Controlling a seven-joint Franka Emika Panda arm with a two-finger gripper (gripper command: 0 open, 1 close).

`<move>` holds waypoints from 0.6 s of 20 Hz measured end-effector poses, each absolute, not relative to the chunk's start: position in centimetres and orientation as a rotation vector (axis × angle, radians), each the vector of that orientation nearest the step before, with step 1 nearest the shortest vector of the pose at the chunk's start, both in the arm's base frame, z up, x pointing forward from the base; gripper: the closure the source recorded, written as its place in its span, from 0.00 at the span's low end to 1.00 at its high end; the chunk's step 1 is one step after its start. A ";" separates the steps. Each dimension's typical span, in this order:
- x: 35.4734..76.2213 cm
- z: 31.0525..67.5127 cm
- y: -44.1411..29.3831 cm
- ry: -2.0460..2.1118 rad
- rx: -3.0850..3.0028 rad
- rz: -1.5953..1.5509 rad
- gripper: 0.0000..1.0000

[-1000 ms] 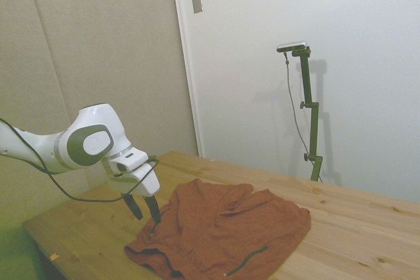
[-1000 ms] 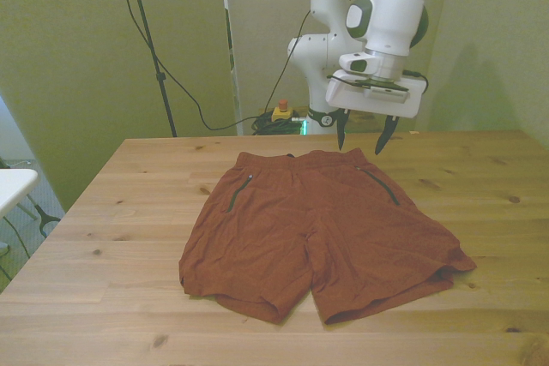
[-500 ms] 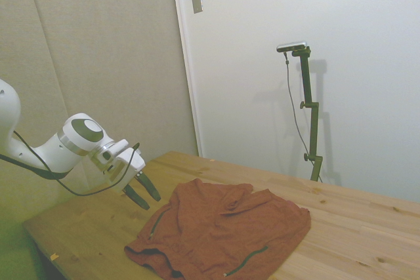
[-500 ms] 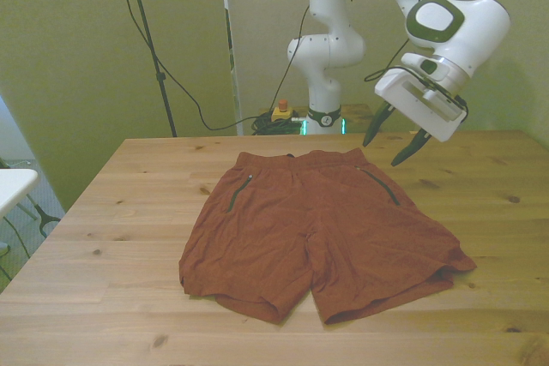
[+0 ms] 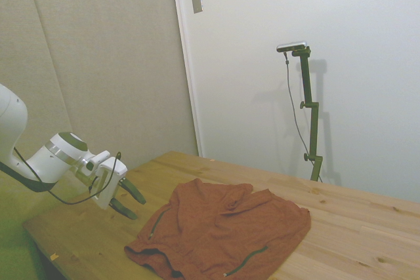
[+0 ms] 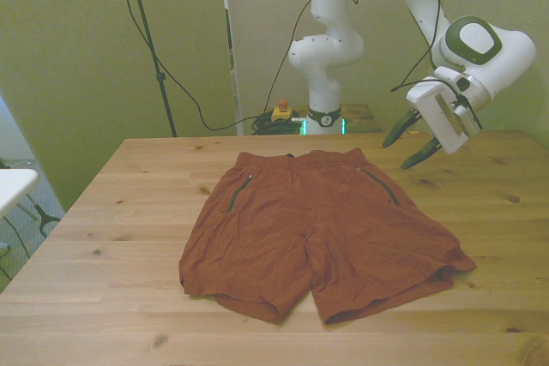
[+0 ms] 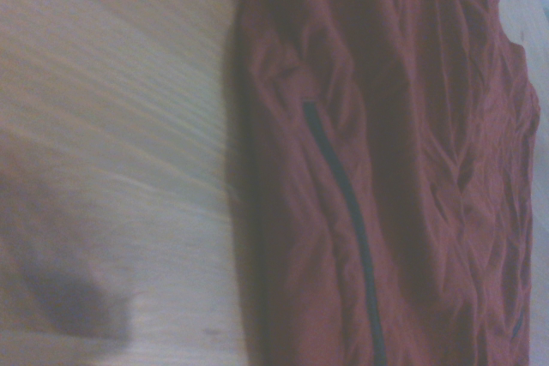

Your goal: Fold the shorts

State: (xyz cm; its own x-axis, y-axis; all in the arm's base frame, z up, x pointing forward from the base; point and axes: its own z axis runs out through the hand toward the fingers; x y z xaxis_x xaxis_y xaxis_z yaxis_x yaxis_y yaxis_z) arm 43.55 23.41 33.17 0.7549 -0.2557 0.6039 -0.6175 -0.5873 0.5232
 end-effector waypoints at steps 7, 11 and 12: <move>43.0 30.6 25.0 -0.620 2.156 0.576 0.00; 42.6 30.2 24.0 -0.620 2.123 0.558 0.00; 42.4 30.1 23.6 -0.620 2.114 0.553 0.00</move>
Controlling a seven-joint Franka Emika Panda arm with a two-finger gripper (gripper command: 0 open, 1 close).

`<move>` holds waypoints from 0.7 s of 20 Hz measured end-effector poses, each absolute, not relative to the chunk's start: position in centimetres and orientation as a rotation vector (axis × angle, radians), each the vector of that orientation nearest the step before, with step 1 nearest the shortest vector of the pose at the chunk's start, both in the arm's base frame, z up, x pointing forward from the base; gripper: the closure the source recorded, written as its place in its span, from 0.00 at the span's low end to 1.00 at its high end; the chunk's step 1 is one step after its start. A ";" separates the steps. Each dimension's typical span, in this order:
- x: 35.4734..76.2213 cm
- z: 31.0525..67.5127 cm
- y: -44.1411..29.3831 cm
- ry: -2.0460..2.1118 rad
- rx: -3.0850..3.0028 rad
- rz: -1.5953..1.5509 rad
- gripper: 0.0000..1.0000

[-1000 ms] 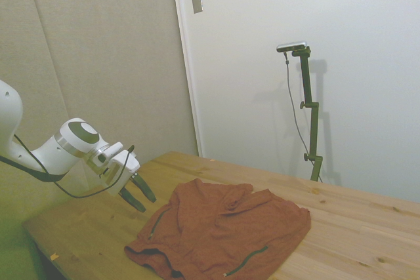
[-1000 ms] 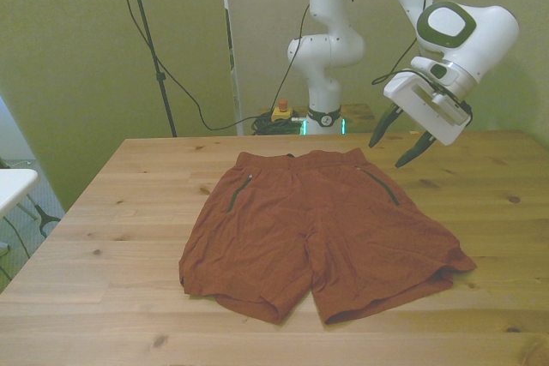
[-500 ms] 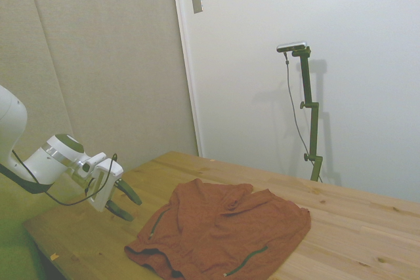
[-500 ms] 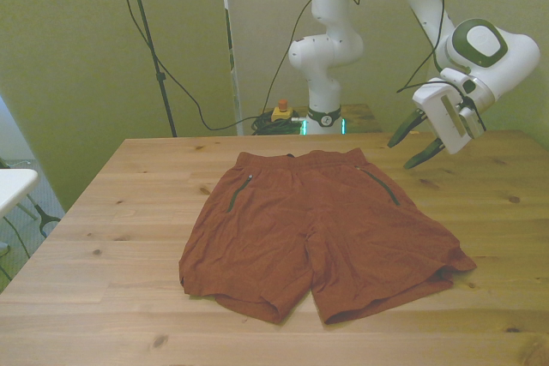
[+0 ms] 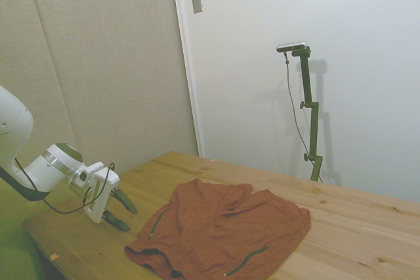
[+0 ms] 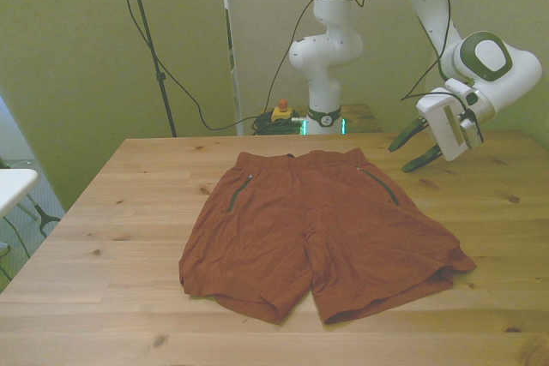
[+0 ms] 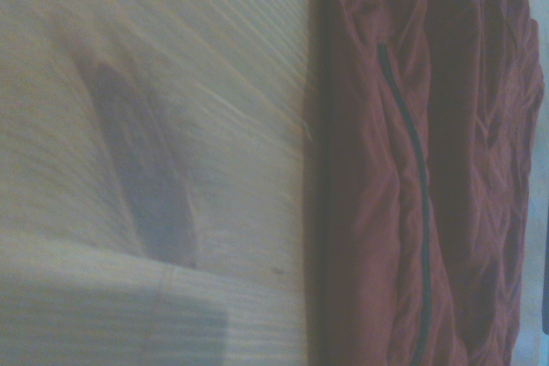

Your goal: Fold the shorts

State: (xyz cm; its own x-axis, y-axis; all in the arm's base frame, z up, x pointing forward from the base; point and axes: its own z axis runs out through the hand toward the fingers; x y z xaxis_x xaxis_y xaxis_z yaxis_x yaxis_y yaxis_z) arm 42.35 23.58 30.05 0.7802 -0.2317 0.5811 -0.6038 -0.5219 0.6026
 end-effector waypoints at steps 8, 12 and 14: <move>41.8 29.1 16.2 -0.681 2.013 0.519 0.00; 44.7 29.4 11.2 -0.766 2.007 0.527 1.00; 45.3 29.6 10.2 -0.795 2.016 0.526 1.00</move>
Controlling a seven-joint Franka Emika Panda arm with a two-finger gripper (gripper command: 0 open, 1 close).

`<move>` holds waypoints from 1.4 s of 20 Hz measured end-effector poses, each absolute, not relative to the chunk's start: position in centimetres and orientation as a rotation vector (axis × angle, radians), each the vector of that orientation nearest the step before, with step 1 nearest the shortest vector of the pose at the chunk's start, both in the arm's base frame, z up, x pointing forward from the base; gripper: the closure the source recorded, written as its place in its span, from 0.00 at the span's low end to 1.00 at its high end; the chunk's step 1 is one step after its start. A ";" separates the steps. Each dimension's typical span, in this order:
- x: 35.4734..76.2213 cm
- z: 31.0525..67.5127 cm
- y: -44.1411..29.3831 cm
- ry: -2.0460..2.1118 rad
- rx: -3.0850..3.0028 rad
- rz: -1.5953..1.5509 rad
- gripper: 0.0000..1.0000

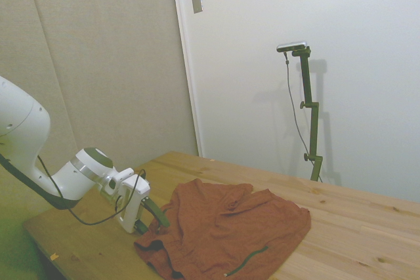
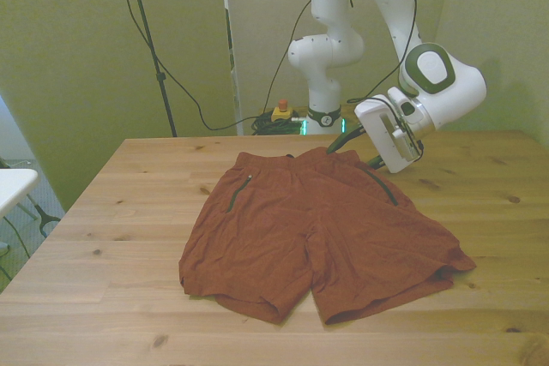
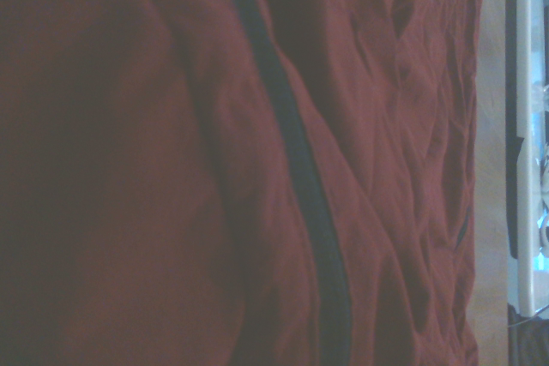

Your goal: Fold the shorts

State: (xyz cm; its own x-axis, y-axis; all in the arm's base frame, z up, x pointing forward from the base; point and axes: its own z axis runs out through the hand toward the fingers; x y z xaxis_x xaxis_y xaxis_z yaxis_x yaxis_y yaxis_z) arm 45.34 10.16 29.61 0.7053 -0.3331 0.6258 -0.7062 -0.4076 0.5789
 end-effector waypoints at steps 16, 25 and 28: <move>45.3 29.1 12.4 -0.760 2.127 0.566 1.00; 45.5 29.1 12.8 -0.764 2.160 0.577 1.00; 45.6 29.2 12.8 -0.770 2.168 0.580 1.00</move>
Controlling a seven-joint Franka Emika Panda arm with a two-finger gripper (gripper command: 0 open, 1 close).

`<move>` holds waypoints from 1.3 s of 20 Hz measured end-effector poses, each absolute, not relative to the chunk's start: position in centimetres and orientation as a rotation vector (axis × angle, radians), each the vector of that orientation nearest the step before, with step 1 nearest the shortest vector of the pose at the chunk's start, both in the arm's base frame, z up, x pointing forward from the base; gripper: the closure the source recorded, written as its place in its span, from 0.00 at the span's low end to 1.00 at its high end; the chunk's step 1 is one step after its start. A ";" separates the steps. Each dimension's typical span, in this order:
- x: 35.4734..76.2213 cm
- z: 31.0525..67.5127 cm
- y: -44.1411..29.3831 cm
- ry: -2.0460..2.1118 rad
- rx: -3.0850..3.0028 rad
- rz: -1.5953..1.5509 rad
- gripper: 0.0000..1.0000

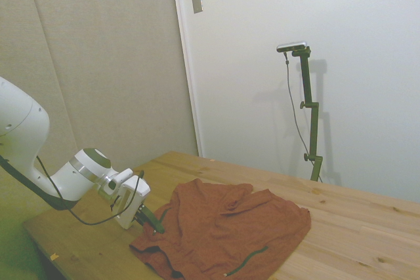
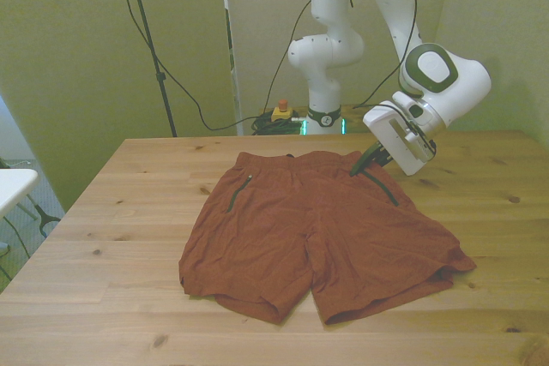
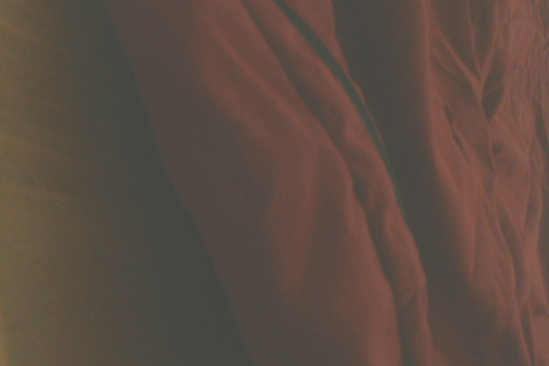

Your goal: Fold the shorts

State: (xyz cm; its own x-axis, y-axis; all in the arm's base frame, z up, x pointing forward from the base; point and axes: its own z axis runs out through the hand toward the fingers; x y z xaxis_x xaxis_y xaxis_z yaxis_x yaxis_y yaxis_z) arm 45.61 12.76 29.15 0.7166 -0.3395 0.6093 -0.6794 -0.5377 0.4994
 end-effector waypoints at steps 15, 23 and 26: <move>48.1 41.7 3.6 -1.124 2.127 0.763 1.00; 46.5 44.4 -9.2 -1.326 2.016 0.686 1.00; 45.5 43.6 -12.5 -1.358 1.987 0.634 1.00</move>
State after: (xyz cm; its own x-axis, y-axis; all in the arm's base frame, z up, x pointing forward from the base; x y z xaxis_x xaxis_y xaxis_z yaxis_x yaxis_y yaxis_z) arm 45.46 -12.50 43.65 0.3491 -0.6269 0.6965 -0.9365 -0.2599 0.2354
